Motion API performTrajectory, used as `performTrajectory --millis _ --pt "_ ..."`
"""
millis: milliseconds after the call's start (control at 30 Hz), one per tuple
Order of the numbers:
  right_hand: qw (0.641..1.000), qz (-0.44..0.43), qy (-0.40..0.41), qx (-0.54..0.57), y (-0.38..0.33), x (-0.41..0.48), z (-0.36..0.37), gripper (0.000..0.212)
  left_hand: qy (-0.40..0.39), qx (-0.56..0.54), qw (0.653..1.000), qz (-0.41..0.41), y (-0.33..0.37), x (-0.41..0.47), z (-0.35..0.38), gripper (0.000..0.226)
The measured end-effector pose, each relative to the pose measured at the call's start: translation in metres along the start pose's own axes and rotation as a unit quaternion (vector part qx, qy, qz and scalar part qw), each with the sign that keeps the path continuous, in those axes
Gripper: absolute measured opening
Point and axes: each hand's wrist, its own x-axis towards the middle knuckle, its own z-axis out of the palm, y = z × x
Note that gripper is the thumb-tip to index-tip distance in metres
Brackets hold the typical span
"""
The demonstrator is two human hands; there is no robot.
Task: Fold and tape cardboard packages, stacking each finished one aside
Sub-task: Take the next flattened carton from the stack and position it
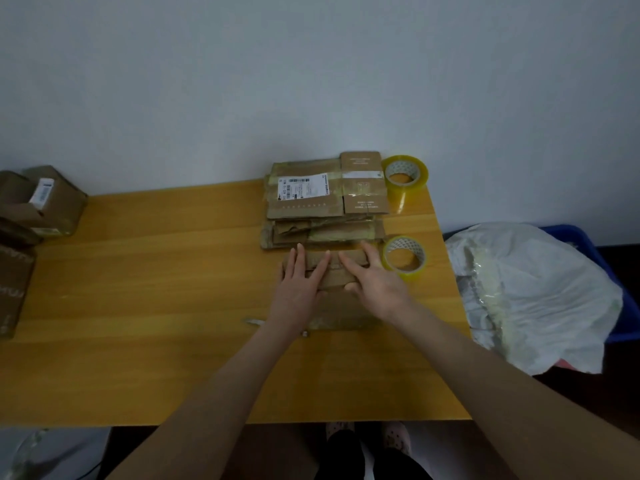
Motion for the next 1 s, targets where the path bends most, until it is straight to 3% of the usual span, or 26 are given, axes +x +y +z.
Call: performTrajectory --millis 167,267,433,633,767,1000 --pt "0.999 -0.014 0.006 0.036 0.001 0.004 0.005 0.058 0.006 -0.032 0.999 -0.003 0.002 0.002 0.001 0.072" --pt "0.985 -0.035 0.030 0.165 0.018 0.005 0.004 0.052 0.026 -0.040 0.999 0.001 0.001 0.002 0.001 0.070" --pt "0.946 0.014 0.070 0.317 0.027 0.002 0.009 0.068 0.034 -0.032 0.999 0.005 0.001 -0.001 0.003 0.070" --pt "0.945 0.021 0.116 0.305 0.007 -0.002 0.027 0.069 0.058 -0.039 0.997 0.035 -0.014 -0.006 0.002 0.079" --pt "0.916 0.034 0.110 0.385 0.001 -0.003 0.038 0.067 0.084 -0.012 0.995 0.044 -0.025 -0.010 0.006 0.082" --pt "0.932 0.047 0.083 0.351 0.006 0.011 0.044 0.065 0.007 0.026 0.999 0.023 -0.023 -0.001 0.011 0.071"
